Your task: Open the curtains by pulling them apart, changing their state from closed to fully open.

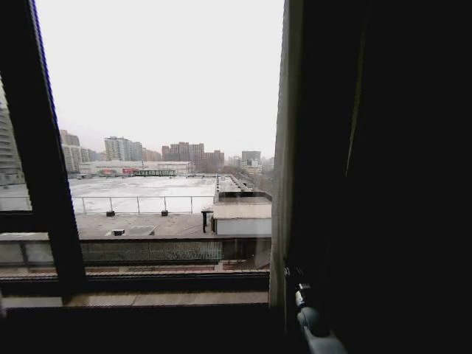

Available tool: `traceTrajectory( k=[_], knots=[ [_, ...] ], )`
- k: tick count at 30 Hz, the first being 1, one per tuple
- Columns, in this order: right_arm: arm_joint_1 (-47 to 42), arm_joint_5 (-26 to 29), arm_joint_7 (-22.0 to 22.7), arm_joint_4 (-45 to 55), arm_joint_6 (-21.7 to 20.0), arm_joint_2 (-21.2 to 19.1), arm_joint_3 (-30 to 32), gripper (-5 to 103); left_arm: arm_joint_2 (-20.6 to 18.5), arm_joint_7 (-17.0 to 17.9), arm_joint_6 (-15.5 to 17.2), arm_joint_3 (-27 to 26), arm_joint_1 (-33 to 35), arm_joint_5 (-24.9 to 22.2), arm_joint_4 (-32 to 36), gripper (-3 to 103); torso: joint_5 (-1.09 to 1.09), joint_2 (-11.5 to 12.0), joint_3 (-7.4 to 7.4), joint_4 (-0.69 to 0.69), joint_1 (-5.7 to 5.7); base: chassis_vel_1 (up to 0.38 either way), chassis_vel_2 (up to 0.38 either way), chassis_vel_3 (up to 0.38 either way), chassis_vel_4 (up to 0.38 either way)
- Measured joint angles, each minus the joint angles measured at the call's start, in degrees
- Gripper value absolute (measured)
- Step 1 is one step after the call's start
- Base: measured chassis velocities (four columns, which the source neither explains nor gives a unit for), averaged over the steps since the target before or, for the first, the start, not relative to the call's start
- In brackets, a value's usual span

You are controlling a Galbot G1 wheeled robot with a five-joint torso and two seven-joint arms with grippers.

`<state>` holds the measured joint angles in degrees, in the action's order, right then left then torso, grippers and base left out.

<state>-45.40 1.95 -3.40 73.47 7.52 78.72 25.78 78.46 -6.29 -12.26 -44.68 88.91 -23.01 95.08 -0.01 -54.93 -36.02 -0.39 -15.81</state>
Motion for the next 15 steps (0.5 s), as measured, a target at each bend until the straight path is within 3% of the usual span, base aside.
traceTrajectory(
  k=[4, 7, 8, 11, 15],
  knots=[
    [-3.6, 1.8, -1.5, 5.2, -1.3, 0.0, -1.8, 49, -0.2, -1.0, 0.0, -0.1, -0.1, -0.6, -0.1, 100, -0.01, 0.0, 0.0, 0.0, 0.0, 0.0, 0.0, 0.0, 0.0],
    [-7.4, 3.3, -2.8, 10.1, -2.0, 0.0, -2.8, 66, -0.4, -1.3, 0.0, -0.1, -0.4, -1.2, -0.1, 100, -0.01, 0.0, 0.01, 0.01, 0.0, 0.0, 0.0, 0.0, 0.0],
    [-7.4, 3.3, -2.8, 10.1, -2.0, 0.0, -2.8, 66, -0.4, -1.3, 0.0, -0.1, -0.4, -1.2, -0.1, 100, -0.01, 0.0, 0.01, 0.01, 0.0, 0.0, 0.0, 0.0, 0.0],
    [-8.9, 3.2, -2.1, 10.9, -1.8, 0.0, -2.6, 82, -0.6, -1.5, 0.1, -0.1, -0.5, -1.7, -0.1, 100, 0.01, 0.0, 0.0, 0.0, 0.0, 0.0, 0.0, 0.0, 0.0],
    [-9.8, 2.4, -0.5, 11.2, -1.2, 0.0, -2.3, 93, -0.7, -1.5, 0.3, -0.1, -0.6, -2.2, -0.1, 100, 0.0, 0.0, 0.0, 0.0, 0.0, 0.0, 0.0, 0.0, 0.0]
  ],
)
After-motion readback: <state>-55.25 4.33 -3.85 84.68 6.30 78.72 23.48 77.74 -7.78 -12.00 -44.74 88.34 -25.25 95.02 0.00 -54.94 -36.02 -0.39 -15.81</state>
